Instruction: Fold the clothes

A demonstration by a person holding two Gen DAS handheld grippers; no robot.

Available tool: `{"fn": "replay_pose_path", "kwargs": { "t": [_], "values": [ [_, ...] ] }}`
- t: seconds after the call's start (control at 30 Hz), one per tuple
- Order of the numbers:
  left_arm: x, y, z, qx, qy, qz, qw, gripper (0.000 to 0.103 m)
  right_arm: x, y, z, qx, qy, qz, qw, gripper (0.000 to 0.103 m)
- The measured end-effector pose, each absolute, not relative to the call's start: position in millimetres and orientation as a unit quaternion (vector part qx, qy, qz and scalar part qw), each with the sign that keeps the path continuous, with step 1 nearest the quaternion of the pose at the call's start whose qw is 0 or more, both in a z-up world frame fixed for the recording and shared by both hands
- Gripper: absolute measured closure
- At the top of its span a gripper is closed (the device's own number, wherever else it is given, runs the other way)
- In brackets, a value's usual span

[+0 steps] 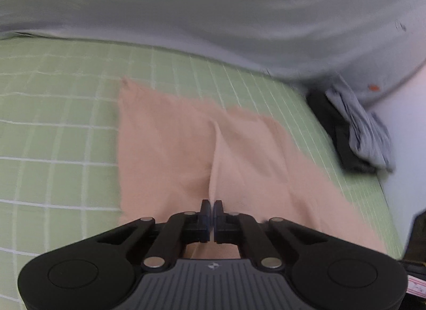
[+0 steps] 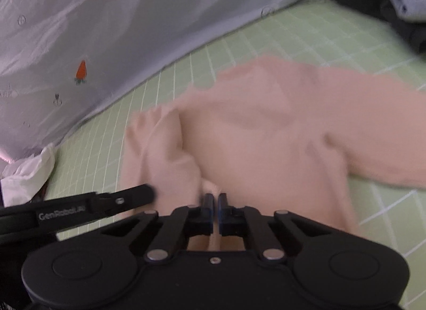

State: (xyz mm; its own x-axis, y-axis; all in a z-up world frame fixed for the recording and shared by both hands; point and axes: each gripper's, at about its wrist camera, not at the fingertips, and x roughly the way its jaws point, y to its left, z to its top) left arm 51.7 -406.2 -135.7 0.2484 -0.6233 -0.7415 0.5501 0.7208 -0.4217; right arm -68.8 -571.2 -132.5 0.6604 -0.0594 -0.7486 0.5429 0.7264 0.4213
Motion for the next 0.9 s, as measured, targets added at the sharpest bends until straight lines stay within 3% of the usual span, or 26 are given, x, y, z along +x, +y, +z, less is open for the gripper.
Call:
{"fn": "replay_pose_path", "kwargs": {
  "t": [0.2, 0.3, 0.33, 0.47, 0.57, 0.67, 0.9],
  "values": [
    [64.1, -402.5, -151.0, -0.042, 0.510, -0.336, 0.790, 0.100, -63.6, -573.3, -138.7, 0.300, 0.379, -0.184, 0.856, 0.100],
    [61.9, -401.6, -151.4, -0.031, 0.512, -0.332, 0.792, 0.091, -59.7, -574.8, -141.3, 0.289, 0.392, -0.187, 0.853, 0.095],
    [60.6, -398.1, -147.6, -0.032, 0.508, -0.334, 0.793, 0.082, -60.6, -575.1, -139.5, 0.282, 0.394, -0.190, 0.854, 0.093],
    [49.4, -377.0, -134.4, -0.029, 0.496, -0.331, 0.802, 0.075, -77.0, -575.8, -129.8, 0.264, 0.387, -0.212, 0.858, 0.057],
    [31.6, -359.2, -132.8, -0.013, 0.505, -0.315, 0.804, 0.067, -91.6, -575.6, -121.0, 0.254, 0.379, -0.219, 0.863, 0.050],
    [7.4, -339.1, -138.9, -0.001, 0.522, -0.297, 0.800, 0.064, -108.4, -571.0, -116.8, 0.237, 0.382, -0.224, 0.865, 0.025],
    [-44.9, -309.6, -148.1, 0.025, 0.547, -0.270, 0.792, 0.057, -153.3, -568.8, -124.5, 0.250, 0.403, -0.226, 0.851, 0.021]
  ]
}}
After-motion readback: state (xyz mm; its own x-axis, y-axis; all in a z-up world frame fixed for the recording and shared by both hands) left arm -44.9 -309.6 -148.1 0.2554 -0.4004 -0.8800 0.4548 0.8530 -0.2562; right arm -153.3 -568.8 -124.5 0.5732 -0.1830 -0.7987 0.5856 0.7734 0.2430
